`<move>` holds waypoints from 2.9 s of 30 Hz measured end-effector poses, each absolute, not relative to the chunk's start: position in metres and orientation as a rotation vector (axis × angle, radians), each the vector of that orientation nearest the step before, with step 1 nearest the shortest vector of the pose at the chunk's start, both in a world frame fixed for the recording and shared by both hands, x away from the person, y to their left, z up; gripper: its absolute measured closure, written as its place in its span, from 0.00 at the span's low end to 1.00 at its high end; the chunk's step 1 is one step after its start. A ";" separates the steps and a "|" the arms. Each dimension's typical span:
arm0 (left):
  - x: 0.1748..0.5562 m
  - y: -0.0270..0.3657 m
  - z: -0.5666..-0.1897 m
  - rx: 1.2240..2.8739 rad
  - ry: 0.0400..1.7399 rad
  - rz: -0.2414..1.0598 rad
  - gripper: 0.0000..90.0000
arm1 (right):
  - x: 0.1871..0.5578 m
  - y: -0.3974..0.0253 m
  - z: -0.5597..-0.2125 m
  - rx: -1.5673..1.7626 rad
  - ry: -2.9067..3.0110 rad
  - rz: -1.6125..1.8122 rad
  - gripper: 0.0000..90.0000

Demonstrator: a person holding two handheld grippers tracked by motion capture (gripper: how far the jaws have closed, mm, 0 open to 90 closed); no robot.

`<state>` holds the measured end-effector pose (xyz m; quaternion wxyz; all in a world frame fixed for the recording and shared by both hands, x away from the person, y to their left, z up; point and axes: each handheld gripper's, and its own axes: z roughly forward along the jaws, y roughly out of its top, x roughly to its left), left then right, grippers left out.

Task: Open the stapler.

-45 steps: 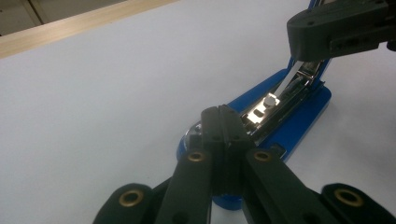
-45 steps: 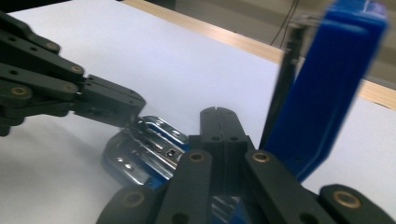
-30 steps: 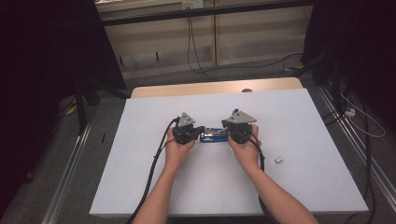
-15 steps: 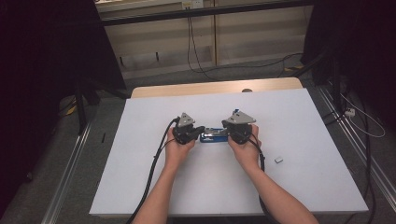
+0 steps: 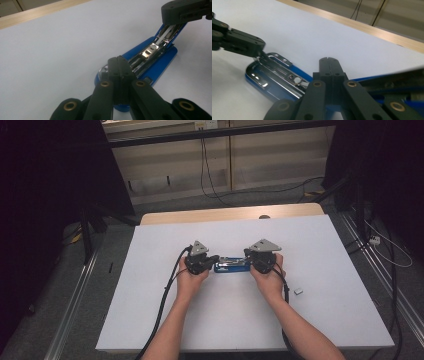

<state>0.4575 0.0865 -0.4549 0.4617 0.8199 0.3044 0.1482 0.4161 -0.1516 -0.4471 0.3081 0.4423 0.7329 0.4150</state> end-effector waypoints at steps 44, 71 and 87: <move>0.457 0.086 -0.455 1.992 0.794 0.344 1.00 | 0.418 -0.181 -0.453 1.202 1.965 1.069 1.00; 0.450 0.083 -0.441 1.953 0.833 0.260 0.66 | 0.405 -0.194 -0.438 1.155 2.017 1.121 0.91; 0.437 0.095 -0.424 1.945 0.830 0.260 0.40 | 0.377 -0.212 -0.424 1.112 2.058 1.149 0.67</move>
